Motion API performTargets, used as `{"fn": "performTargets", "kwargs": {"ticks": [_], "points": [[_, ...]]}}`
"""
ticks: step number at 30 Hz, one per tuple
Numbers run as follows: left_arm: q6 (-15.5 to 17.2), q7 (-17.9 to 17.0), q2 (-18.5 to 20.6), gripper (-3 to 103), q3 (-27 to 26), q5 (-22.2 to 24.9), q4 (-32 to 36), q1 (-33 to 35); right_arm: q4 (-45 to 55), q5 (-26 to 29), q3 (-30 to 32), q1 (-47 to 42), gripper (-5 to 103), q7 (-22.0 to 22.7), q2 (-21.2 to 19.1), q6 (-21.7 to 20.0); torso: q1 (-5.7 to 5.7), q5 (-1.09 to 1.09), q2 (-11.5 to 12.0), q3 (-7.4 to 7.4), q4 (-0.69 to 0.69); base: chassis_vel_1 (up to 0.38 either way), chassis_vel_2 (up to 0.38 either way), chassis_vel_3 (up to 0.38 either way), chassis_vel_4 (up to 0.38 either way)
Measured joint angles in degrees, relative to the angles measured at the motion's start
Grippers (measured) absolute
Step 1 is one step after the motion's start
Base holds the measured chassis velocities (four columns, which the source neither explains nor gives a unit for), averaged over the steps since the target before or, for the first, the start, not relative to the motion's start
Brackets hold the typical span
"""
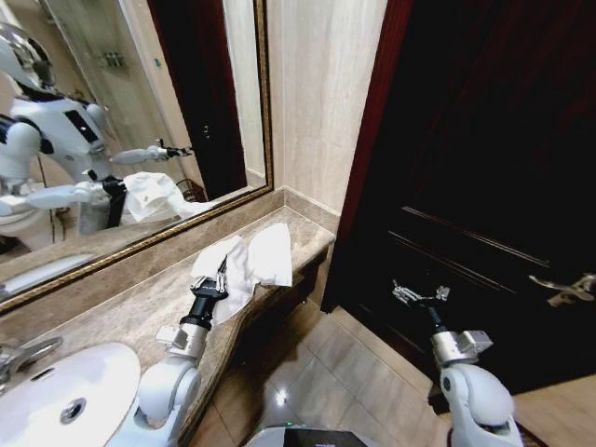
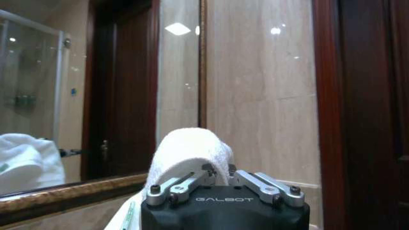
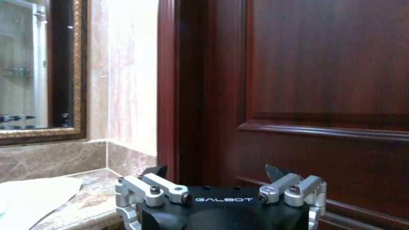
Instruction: Discard the used towel into the hamper.
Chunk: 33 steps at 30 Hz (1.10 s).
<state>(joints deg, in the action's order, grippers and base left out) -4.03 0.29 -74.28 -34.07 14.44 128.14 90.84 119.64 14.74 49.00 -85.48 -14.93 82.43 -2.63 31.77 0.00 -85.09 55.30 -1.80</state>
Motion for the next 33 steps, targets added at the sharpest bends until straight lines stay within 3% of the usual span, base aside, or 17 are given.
{"fn": "performTargets", "kwargs": {"ticks": [33], "points": [[-0.9, 1.8, -0.6, 3, 0.3, -2.8, -2.4, 0.0, -2.3, 0.8, 1.0, 1.1, 100, 0.0, -1.9, 1.8, 0.00, 0.01, 0.0, 0.00, -0.01, -0.063, -0.143, -0.148, -0.061]]}}
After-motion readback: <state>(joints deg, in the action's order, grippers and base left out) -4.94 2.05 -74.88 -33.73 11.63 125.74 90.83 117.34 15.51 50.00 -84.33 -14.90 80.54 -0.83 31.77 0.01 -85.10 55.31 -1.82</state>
